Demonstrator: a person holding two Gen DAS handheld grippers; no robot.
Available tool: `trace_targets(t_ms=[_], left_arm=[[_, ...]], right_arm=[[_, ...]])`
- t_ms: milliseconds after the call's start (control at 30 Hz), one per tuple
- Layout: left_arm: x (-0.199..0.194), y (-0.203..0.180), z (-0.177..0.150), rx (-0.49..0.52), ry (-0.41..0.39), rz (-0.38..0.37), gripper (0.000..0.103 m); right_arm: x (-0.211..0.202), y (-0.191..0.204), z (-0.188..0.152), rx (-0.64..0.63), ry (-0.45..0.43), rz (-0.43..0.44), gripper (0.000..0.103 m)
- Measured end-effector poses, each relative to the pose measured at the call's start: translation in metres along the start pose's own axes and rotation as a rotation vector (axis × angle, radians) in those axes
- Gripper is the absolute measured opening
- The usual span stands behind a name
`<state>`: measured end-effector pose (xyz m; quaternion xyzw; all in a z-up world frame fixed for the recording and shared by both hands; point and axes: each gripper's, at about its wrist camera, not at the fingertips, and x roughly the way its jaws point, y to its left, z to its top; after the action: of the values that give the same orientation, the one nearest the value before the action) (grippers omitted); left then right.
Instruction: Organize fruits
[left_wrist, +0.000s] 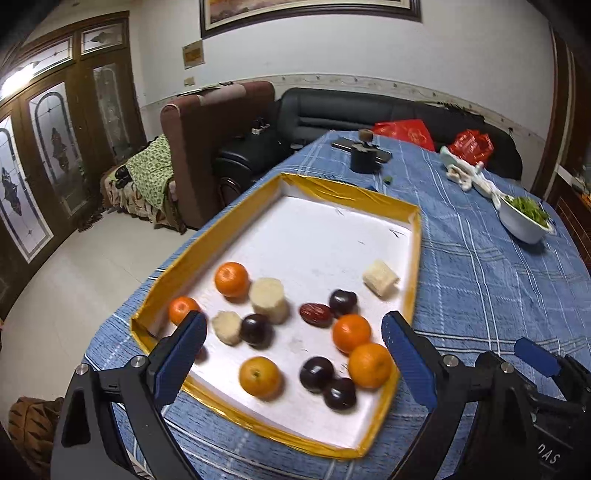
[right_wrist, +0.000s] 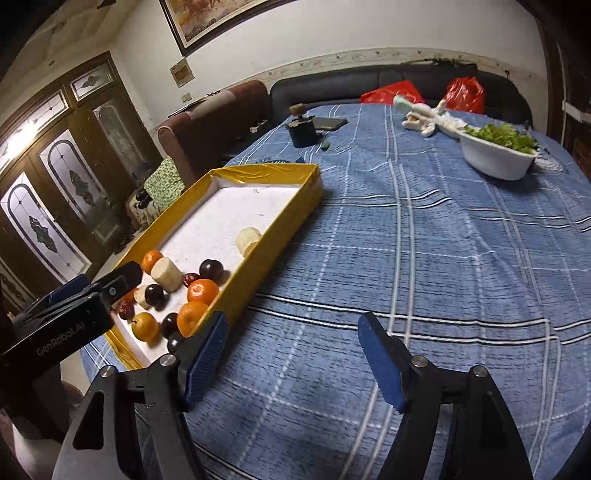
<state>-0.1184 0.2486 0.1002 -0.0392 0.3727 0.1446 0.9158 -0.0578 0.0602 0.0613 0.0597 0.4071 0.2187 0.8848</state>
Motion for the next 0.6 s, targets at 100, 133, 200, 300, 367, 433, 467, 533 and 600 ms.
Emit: trace_targets(t_ms=[100, 133, 200, 300, 367, 433, 467, 533, 600], left_arm=[[-0.002, -0.009, -0.002, 0.017, 0.004, -0.005, 0.095], [-0.001, -0.011, -0.002, 0.021, 0.004, -0.006, 0.095], [-0.002, -0.014, -0.003, 0.027, 0.005, -0.008, 0.095], [-0.001, -0.017, -0.003, 0.031, 0.006, -0.009, 0.095], [-0.001, -0.017, -0.003, 0.030, 0.006, -0.010, 0.095], [-0.001, -0.018, -0.004, 0.029, 0.006, -0.010, 0.095], [-0.001, -0.018, -0.004, 0.026, 0.005, -0.010, 0.095], [-0.002, -0.016, -0.004, 0.023, 0.007, -0.012, 0.095], [-0.001, -0.015, -0.004, 0.019, 0.009, -0.013, 0.095]], right_arm=[[-0.006, -0.004, -0.002, -0.003, -0.017, -0.014, 0.082], [-0.008, -0.005, -0.003, -0.002, -0.019, -0.017, 0.082], [-0.009, -0.007, -0.004, 0.001, -0.019, -0.020, 0.082], [-0.009, -0.009, -0.007, 0.003, -0.018, -0.024, 0.082], [-0.010, -0.010, -0.008, 0.002, -0.016, -0.027, 0.082], [-0.009, -0.009, -0.010, 0.001, -0.014, -0.027, 0.082], [-0.009, -0.009, -0.010, 0.001, -0.013, -0.028, 0.083], [-0.008, -0.008, -0.011, -0.002, -0.012, -0.030, 0.083], [-0.007, -0.006, -0.011, -0.007, -0.012, -0.032, 0.083]])
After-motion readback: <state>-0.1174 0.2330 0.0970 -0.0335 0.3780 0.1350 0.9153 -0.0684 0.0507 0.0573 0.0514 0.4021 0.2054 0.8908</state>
